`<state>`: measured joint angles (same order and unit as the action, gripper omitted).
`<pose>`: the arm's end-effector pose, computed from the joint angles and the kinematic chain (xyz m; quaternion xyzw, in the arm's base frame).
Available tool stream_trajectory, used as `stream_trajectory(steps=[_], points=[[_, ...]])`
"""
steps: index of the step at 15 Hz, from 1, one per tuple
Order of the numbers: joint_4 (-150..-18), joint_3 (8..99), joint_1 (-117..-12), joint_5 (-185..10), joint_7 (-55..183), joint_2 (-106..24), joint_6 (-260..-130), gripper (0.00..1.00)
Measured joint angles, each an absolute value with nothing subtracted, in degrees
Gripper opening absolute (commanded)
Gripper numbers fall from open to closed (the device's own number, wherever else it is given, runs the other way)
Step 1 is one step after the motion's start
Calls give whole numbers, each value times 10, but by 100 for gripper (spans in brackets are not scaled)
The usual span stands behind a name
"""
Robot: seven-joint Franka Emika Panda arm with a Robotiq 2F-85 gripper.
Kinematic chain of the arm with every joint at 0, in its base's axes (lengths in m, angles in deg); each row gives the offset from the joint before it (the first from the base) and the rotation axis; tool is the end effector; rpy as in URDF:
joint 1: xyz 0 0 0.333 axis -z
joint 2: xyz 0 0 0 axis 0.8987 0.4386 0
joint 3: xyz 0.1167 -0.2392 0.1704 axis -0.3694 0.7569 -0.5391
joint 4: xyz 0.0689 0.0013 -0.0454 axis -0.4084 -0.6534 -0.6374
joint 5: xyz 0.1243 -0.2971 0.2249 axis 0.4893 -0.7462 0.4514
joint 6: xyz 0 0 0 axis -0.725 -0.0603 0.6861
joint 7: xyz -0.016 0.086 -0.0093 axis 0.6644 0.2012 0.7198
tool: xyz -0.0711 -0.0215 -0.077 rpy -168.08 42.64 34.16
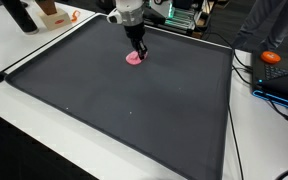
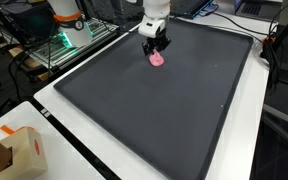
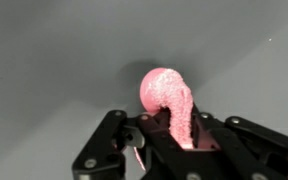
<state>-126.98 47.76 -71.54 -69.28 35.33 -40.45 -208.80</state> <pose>0.4967 0.0739 0.1963 -0.9448 0.3190 0.0540 0.0511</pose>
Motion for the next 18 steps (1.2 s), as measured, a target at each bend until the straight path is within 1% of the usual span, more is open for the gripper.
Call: stream_trajectory(steps=[1, 2, 3, 4, 12, 13, 18], points=[[-1270, 478, -715, -694, 353, -404, -2088, 1], [-1270, 478, -715, -694, 353, -404, -2088, 29], [-1270, 478, -715, -694, 353, -404, -2088, 31], [-1270, 478, -715, -694, 353, -404, -2088, 36], [-1265, 478, -716, -694, 353, -420, -2087, 97], [-1264, 478, -716, -694, 353, -423, -2087, 100], [-1263, 478, -716, -701, 346, -445, -2078, 100]])
